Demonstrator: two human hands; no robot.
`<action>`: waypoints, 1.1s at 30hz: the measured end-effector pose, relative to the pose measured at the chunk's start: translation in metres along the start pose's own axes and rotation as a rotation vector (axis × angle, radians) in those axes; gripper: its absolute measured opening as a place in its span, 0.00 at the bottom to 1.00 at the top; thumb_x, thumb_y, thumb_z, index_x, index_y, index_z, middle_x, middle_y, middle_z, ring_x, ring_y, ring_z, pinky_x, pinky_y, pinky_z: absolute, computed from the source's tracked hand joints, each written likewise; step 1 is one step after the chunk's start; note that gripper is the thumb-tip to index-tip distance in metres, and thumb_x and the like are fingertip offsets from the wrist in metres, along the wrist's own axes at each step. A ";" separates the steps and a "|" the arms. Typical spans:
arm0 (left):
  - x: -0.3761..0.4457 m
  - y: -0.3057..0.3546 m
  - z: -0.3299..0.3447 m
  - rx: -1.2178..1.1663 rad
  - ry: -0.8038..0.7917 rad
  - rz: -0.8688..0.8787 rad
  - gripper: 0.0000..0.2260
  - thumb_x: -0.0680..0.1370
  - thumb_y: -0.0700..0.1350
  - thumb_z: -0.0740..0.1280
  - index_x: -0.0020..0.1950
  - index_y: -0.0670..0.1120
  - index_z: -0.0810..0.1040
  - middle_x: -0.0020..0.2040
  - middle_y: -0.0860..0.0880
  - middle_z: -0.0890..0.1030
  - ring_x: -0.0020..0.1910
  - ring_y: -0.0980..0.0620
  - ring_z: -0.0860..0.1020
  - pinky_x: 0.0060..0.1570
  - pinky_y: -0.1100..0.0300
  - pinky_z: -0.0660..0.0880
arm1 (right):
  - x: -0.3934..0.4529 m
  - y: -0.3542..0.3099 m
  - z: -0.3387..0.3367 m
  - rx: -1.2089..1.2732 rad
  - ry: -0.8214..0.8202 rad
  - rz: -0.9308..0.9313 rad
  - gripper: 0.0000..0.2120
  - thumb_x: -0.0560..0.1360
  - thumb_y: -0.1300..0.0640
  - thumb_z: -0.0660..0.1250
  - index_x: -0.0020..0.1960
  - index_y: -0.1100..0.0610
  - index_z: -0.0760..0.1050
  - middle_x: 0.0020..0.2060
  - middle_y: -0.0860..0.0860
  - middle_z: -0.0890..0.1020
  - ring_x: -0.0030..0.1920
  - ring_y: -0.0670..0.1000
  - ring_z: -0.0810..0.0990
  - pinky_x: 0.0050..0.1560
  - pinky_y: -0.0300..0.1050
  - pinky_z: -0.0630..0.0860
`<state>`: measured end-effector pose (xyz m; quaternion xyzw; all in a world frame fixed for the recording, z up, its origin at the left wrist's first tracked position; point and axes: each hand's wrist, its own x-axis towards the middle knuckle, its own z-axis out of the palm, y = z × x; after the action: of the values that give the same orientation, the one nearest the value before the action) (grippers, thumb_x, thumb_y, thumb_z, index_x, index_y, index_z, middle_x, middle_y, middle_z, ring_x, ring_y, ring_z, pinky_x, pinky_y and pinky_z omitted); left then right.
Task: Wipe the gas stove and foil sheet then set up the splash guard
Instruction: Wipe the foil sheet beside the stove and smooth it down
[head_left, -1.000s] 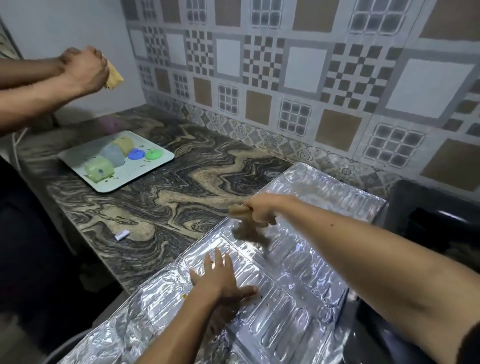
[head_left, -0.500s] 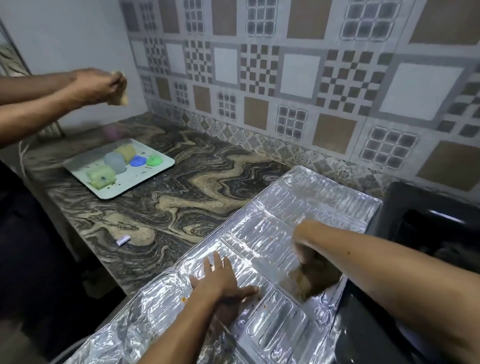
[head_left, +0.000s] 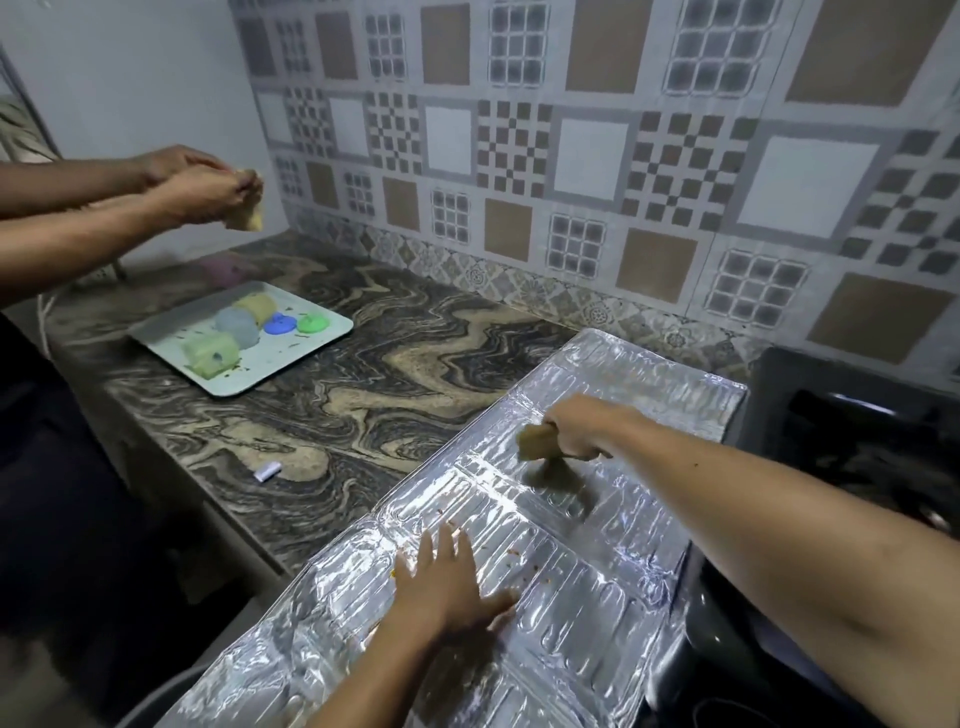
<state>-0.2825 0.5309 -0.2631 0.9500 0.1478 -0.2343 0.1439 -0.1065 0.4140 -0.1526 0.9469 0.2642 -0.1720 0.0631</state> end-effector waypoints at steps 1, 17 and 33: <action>-0.001 0.000 0.002 0.005 -0.004 0.000 0.46 0.74 0.70 0.55 0.79 0.44 0.40 0.78 0.43 0.36 0.78 0.41 0.39 0.72 0.35 0.41 | 0.005 -0.008 0.011 0.010 -0.003 -0.031 0.09 0.74 0.62 0.60 0.51 0.51 0.73 0.51 0.53 0.79 0.42 0.52 0.76 0.36 0.42 0.69; -0.001 0.005 0.002 0.035 -0.003 -0.035 0.49 0.72 0.73 0.57 0.79 0.44 0.40 0.79 0.44 0.37 0.78 0.41 0.40 0.71 0.34 0.43 | -0.042 0.011 0.019 -0.318 -0.490 0.083 0.20 0.75 0.59 0.62 0.66 0.57 0.74 0.57 0.55 0.79 0.55 0.55 0.80 0.54 0.45 0.74; -0.023 -0.021 0.005 -0.012 0.015 -0.062 0.45 0.74 0.71 0.54 0.79 0.44 0.42 0.79 0.44 0.38 0.78 0.42 0.41 0.72 0.35 0.44 | -0.047 0.006 0.006 1.271 -0.347 -0.035 0.06 0.75 0.58 0.63 0.51 0.59 0.72 0.46 0.54 0.79 0.48 0.53 0.76 0.50 0.44 0.70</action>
<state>-0.3113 0.5437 -0.2601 0.9459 0.1794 -0.2305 0.1410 -0.1424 0.3849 -0.1409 0.7540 0.1124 -0.4456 -0.4694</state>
